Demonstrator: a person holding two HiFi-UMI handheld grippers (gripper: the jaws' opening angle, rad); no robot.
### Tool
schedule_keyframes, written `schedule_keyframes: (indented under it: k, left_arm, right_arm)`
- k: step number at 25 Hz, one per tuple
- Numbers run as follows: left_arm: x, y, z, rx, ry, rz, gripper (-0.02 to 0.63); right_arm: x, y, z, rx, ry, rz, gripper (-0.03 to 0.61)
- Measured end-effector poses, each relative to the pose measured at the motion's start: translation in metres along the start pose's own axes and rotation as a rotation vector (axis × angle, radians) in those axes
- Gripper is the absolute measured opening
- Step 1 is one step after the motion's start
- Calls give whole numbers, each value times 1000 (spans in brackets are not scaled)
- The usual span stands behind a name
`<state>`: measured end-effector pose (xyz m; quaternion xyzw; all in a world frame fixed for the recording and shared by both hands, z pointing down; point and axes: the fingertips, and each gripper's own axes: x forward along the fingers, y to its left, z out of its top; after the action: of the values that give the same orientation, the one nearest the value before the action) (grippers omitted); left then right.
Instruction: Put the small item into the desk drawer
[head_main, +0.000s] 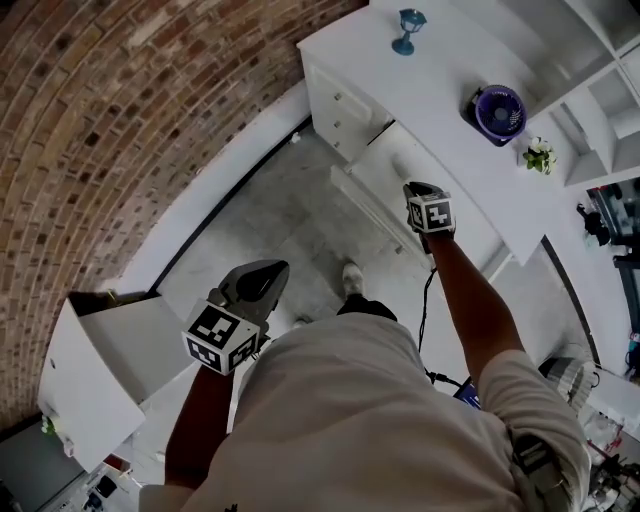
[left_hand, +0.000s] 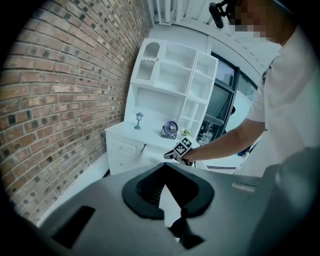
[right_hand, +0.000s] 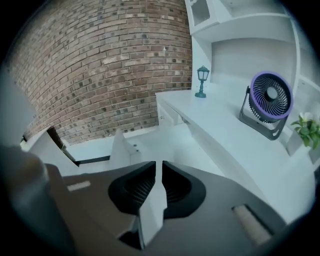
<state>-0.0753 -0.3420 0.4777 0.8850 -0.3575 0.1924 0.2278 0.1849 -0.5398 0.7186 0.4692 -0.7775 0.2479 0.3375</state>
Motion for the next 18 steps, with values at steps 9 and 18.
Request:
schedule_keyframes:
  k: [9, 18]
  left_arm:
    - [-57, -18, -41, 11, -33, -58, 6]
    - [-113, -35, -88, 10, -45, -93, 6]
  right_arm:
    - [-75, 70, -12, 18, -88, 11, 14]
    - [-147, 179, -48, -23, -119, 123, 14]
